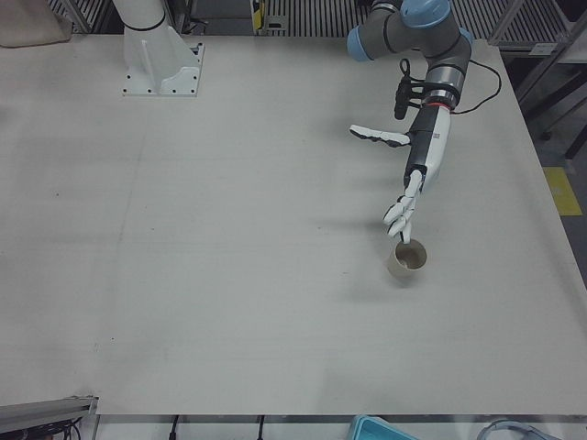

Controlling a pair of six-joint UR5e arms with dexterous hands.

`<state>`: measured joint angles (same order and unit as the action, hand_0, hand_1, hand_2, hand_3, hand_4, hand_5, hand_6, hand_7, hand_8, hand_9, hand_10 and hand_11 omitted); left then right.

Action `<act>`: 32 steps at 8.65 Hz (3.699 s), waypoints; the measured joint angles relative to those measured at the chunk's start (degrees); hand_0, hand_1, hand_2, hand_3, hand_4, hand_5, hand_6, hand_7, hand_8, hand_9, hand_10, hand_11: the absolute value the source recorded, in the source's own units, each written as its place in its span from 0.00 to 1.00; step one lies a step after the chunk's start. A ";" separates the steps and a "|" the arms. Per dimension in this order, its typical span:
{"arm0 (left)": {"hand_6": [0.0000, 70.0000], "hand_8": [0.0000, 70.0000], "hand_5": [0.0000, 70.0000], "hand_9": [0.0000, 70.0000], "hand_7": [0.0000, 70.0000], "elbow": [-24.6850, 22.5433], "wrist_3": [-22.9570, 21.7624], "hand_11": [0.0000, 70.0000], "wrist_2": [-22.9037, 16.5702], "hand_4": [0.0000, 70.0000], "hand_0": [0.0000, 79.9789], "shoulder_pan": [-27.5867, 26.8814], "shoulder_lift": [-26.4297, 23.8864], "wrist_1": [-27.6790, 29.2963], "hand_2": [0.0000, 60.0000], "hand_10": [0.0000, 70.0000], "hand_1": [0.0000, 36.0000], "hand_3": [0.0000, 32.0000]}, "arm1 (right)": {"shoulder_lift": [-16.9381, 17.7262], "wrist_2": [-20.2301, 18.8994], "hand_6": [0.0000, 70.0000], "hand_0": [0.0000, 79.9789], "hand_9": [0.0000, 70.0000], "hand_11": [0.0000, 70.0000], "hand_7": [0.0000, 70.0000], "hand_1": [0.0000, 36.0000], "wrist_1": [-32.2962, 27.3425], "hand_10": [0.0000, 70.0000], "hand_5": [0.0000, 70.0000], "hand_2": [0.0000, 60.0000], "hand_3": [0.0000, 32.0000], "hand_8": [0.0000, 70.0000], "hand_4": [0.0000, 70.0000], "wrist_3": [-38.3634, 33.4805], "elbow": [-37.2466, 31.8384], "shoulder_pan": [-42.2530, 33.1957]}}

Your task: Pour water

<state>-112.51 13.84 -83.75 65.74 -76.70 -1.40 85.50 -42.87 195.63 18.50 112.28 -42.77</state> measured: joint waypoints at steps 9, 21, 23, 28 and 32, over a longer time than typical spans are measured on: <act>0.00 0.00 0.27 0.03 0.23 -0.60 0.36 0.11 -3.07 0.13 0.70 3.77 -9.52 -6.75 0.00 0.05 0.46 0.27 | -0.90 -0.11 0.01 0.68 0.02 0.00 0.00 0.29 4.26 0.00 0.09 0.00 0.00 0.02 0.20 0.44 1.81 -1.14; 0.00 0.00 0.22 0.02 0.21 -0.25 0.87 0.11 -4.63 0.11 0.71 4.70 -7.11 -3.64 0.00 0.05 0.50 0.30 | -1.57 -0.05 0.01 0.68 0.00 0.00 0.00 0.32 7.38 0.00 0.10 0.00 0.00 0.01 0.20 0.85 6.05 -3.31; 0.00 0.00 0.17 0.02 0.20 0.58 1.82 0.10 -5.12 0.12 0.72 4.76 -6.74 -2.54 0.00 0.04 0.52 0.25 | -0.72 -0.69 0.00 0.69 0.01 0.00 0.00 0.34 7.73 0.00 0.06 0.00 0.00 0.00 0.21 0.82 6.26 -5.99; 0.00 0.00 0.09 0.01 0.14 9.34 7.48 0.06 -4.68 0.06 0.70 4.70 -8.88 4.54 0.00 0.02 0.50 0.22 | -0.45 -7.79 0.00 0.66 0.02 0.00 0.00 0.28 7.70 0.00 0.03 0.00 0.00 0.01 0.19 7.11 6.35 -18.65; 0.00 0.00 0.09 0.01 0.13 25.76 12.09 0.06 -3.49 0.05 0.71 4.69 -12.21 17.51 0.00 0.02 0.52 0.22 | 0.00 -10.66 0.00 0.66 0.02 0.00 0.00 0.29 7.74 0.00 0.04 0.00 0.00 0.01 0.21 9.03 5.92 -20.13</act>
<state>-86.75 25.93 -87.24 70.44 -88.90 16.11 85.50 -53.54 203.37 27.53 118.20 -62.90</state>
